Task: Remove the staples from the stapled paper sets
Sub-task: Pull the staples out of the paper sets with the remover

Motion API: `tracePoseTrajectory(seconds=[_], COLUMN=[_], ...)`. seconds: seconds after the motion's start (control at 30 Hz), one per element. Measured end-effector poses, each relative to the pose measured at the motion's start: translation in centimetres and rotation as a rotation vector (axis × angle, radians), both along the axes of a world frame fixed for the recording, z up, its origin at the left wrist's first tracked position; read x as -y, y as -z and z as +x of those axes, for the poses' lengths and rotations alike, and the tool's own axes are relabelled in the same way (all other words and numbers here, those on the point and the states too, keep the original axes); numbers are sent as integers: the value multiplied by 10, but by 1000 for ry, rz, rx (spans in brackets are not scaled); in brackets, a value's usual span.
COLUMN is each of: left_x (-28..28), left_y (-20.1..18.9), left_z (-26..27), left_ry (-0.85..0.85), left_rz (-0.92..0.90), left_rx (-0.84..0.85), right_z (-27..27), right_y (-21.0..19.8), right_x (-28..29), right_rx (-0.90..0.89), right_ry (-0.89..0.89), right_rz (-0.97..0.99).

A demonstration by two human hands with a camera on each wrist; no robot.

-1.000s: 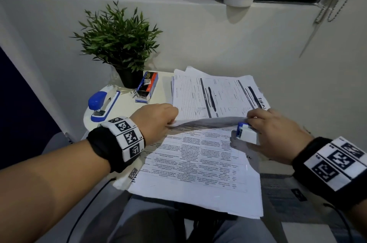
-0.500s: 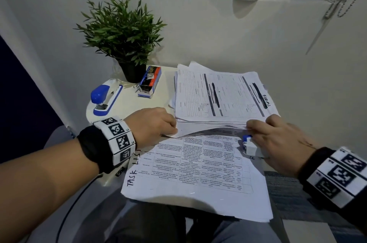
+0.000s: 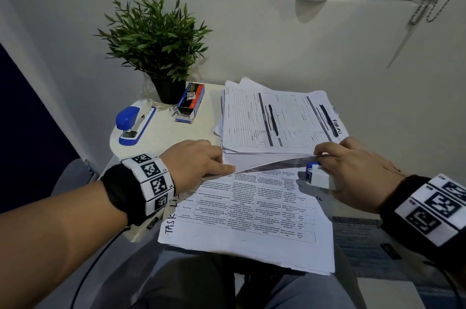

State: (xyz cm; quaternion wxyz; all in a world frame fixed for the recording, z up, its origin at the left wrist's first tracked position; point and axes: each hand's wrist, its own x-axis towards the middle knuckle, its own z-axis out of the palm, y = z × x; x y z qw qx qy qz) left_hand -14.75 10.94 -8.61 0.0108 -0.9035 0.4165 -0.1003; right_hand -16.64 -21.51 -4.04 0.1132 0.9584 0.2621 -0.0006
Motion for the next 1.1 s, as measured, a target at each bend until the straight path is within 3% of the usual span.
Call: tracePoseTrajectory(seconds=[0.17, 0.27, 0.43, 0.6, 0.77, 0.9, 1.1], left_x=[0, 0, 18, 31, 46, 43, 36], left_y=[-2, -3, -16, -32, -54, -64, -70], left_z=[-1, -3, -13, -21, -32, -34, -32], left_ry=[-47, -66, -254, -449, -466, -519, -601], left_rz=[27, 33, 39, -322, -398, -355, -362], left_rx=[6, -8, -93, -142, -141, -172, -273], right_z=[-2, 3, 10, 16, 30, 31, 22], right_y=[-5, -6, -36, -51, -43, -32, -39], right_x=[-5, -1, -12, -54, -88, -96, -93], right_rx=[-43, -51, 125, 64, 11, -16, 91], right_ry=[28, 110, 221, 222, 210, 208, 257], right_rz=[-32, 60, 823, 1472, 1474, 1431, 1676])
